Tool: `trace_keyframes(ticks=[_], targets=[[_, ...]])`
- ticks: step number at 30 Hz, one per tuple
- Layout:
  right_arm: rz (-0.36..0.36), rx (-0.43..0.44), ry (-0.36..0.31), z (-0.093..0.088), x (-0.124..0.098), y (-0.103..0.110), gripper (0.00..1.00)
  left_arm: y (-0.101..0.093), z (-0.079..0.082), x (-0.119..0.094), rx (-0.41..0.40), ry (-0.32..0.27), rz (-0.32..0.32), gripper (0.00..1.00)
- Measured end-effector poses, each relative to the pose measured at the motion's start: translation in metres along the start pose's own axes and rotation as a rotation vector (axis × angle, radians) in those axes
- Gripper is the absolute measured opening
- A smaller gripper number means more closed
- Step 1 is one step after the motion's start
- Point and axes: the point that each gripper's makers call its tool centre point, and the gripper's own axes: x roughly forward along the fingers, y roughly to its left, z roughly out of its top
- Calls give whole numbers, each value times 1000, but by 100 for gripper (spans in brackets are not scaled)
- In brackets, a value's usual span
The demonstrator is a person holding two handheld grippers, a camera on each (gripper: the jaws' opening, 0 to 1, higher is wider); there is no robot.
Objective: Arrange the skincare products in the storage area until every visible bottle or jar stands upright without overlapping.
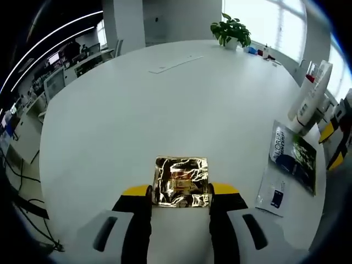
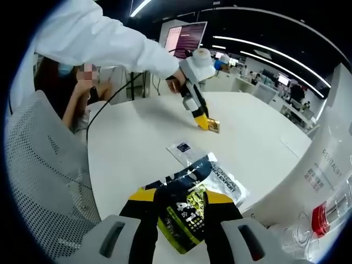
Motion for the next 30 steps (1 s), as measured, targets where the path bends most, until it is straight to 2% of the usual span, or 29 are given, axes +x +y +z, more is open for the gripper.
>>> trace_keyframes(ticks=[4, 8, 13, 17, 20, 26, 30], targets=[[5, -8, -1, 1, 0, 2, 26, 2, -13, -4, 9, 8, -8, 37], [13, -19, -2, 2, 1, 5, 26, -7, -27, -17, 16, 20, -4, 37], [20, -27, -5, 4, 0, 7, 26, -16, -37, -28, 7, 39, 3, 36], [25, -30, -6, 4, 1, 8, 26, -33, -52, -42, -1, 50, 2, 36], [30, -35, -7, 5, 1, 10, 26, -37, -57, -47, 10, 51, 12, 36], [35, -40, -4, 4, 1, 12, 26, -55, -65, -63, 79, 38, 70, 34], [39, -41, -1, 3, 2, 13, 26, -63, -69, -67, 139, 51, 57, 34]])
